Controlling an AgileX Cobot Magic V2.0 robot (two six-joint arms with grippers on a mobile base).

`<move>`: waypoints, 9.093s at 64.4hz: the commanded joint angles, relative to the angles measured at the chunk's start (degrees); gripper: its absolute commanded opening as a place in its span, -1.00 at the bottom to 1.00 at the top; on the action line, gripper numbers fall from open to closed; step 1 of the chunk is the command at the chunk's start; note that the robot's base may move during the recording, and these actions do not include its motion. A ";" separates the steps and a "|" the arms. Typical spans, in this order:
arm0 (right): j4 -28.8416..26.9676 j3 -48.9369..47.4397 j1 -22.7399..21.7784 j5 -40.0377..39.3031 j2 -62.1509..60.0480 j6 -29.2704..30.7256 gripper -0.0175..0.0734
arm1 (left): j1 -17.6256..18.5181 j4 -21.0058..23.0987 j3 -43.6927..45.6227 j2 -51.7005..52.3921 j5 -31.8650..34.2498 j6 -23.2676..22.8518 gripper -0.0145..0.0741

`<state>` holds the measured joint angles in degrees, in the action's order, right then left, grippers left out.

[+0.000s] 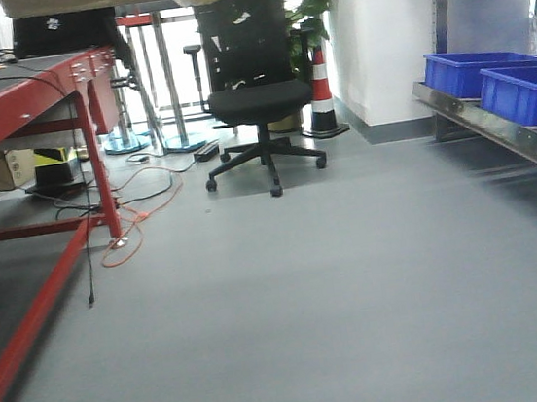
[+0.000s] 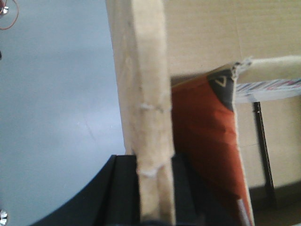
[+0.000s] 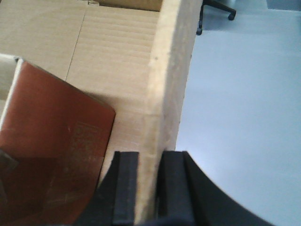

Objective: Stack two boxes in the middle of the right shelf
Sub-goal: 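Carry the boxes with both grippers while driving away from the workbench, then carry the boxes with both grippers while driving up to the steel shelf, then lower the stacked boxes with both grippers onto the middle shelf, then open both grippers and pull them back from the boxes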

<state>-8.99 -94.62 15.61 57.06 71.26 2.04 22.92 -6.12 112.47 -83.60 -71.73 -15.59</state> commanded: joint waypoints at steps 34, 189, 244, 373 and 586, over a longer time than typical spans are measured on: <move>0.71 -0.72 -0.27 -2.64 -0.57 0.49 -0.95 | 0.16 0.28 0.84 1.00 3.10 0.00 -0.92; 0.71 -0.72 -0.27 -2.64 -0.57 0.49 -0.95 | 0.15 0.24 0.84 1.00 3.10 0.00 -0.92; 0.71 -0.72 -0.27 -2.64 -0.57 0.49 -0.95 | 0.15 0.24 0.84 1.00 3.10 0.00 -0.92; 0.71 -0.72 -0.27 -2.64 -0.57 0.49 -0.95 | 0.15 0.24 0.84 1.00 3.10 0.00 -0.92; 0.25 68.66 -0.27 -45.21 -47.22 6.40 -0.95 | 0.15 -4.62 -87.80 66.61 57.73 0.34 -0.92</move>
<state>-9.20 -26.05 15.50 13.36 24.37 8.25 22.92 -11.06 24.79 -17.36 -15.06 -15.24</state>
